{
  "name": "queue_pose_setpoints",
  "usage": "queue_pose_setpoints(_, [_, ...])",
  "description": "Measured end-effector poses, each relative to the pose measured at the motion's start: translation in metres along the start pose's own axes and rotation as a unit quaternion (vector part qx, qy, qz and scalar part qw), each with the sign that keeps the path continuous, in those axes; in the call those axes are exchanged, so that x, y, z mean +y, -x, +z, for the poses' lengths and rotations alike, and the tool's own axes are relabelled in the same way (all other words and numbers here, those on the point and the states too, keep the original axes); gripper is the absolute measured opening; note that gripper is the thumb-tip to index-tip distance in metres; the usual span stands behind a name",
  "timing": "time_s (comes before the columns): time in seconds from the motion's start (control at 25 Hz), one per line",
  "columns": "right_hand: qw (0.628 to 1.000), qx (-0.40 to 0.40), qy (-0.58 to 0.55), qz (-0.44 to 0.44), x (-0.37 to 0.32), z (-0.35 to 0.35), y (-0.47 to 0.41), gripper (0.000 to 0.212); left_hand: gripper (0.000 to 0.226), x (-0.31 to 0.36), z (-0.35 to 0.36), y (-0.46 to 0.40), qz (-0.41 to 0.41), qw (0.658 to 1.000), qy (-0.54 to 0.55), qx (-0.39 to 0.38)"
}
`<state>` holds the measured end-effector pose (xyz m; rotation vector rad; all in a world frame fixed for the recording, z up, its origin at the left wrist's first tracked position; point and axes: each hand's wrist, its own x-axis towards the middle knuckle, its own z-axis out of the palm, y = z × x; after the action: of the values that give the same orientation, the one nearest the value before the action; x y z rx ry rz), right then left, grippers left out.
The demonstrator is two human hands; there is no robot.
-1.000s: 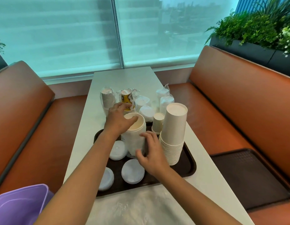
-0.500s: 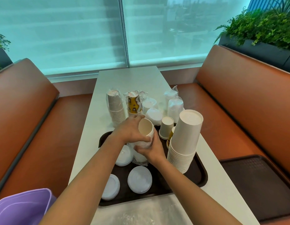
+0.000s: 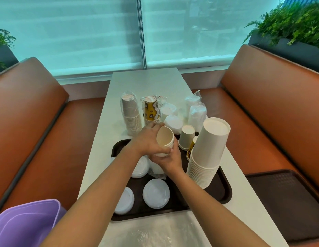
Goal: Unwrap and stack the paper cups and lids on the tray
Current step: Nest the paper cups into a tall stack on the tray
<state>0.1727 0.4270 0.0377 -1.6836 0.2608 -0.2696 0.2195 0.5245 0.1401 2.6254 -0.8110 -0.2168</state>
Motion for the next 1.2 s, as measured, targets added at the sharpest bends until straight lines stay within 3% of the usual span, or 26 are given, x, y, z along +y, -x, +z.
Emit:
queue_pose_setpoints(0.2, [0.998, -0.024, 0.042, 0.036, 0.008, 0.000, 0.011, 0.095, 0.099, 0.001, 0.003, 0.005, -0.006, 0.999, -0.032, 0.004])
queue_pose_setpoints(0.36, [0.997, 0.020, 0.067, -0.015, 0.003, 0.001, 0.014, 0.126, 0.096, 0.003, 0.000, 0.003, -0.015, 0.998, -0.064, 0.005])
queue_pose_setpoints(0.56, [1.000, -0.001, 0.021, -0.013, -0.002, 0.000, 0.008, 0.099, 0.094, 0.008, -0.009, 0.002, -0.024, 0.997, -0.068, 0.024])
queue_pose_setpoints(0.68, [0.999, -0.012, 0.039, 0.002, 0.004, -0.002, 0.011, 0.096, 0.093, 0.011, -0.021, -0.001, -0.026, 0.997, -0.061, 0.047])
queue_pose_setpoints(0.84, [0.998, -0.034, 0.052, 0.013, 0.000, -0.006, 0.006, 0.098, 0.093, 0.015, -0.029, 0.004, -0.023, 0.998, -0.059, 0.005])
queue_pose_setpoints(1.12, [0.994, -0.019, 0.090, 0.064, -0.017, -0.002, 0.019, 0.117, 0.090, 0.030, -0.082, 0.015, -0.018, 0.994, -0.013, 0.105])
queue_pose_setpoints(1.2, [0.994, 0.015, 0.089, 0.056, -0.032, -0.004, 0.036, 0.103, 0.088, 0.032, -0.095, 0.024, -0.016, 0.990, 0.025, 0.136])
